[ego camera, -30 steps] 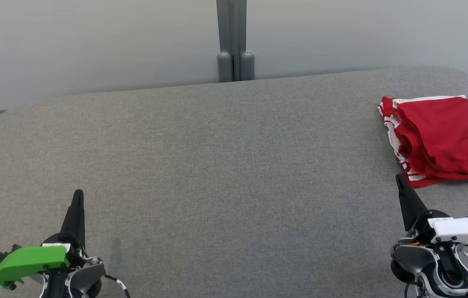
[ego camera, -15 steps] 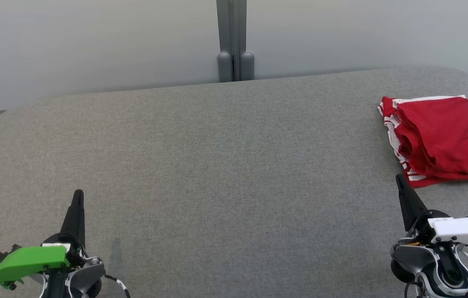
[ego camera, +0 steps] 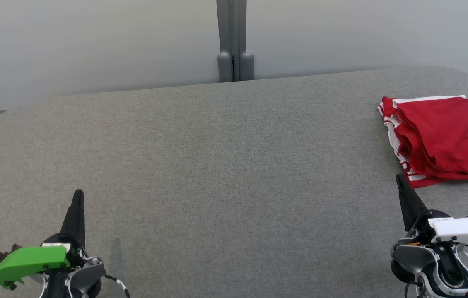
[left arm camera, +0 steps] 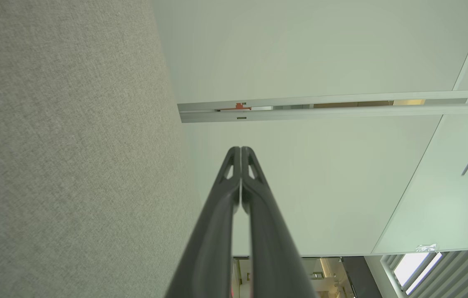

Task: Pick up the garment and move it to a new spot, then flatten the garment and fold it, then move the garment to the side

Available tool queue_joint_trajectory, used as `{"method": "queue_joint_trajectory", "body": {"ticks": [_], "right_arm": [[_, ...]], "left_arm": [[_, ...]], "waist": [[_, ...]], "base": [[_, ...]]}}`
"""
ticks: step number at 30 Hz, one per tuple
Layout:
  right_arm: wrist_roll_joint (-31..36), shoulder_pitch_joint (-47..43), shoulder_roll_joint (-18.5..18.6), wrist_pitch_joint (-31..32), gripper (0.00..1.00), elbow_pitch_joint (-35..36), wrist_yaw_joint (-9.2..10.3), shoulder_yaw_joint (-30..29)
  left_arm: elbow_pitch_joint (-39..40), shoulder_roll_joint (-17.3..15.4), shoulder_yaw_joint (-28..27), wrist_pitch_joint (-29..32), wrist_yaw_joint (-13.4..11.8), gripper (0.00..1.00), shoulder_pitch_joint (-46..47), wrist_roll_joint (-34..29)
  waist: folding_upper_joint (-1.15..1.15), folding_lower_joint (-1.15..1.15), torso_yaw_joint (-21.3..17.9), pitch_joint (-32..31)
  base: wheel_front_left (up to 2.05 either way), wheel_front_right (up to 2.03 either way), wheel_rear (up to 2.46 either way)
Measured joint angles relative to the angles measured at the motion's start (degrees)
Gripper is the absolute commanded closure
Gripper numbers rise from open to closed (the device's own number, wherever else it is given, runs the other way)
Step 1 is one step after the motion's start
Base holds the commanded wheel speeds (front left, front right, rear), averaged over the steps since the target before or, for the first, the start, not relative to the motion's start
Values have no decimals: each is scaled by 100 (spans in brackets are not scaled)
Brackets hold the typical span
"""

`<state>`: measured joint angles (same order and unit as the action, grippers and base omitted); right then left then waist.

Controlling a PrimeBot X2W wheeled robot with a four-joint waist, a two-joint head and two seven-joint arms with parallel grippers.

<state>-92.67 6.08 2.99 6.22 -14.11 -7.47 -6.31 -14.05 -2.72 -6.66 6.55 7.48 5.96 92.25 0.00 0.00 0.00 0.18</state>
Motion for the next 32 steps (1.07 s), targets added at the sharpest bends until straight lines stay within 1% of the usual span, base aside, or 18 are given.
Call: {"method": "queue_joint_trajectory", "body": {"ticks": [32], "right_arm": [[7, 1, -5, 23, 100, -1, 0, -10]], "left_arm": [[-1, 0, 1, 0, 0, 100, 0, 0]], "waist": [[0, 0, 0, 0]], "base": [[0, 0, 0]]}}
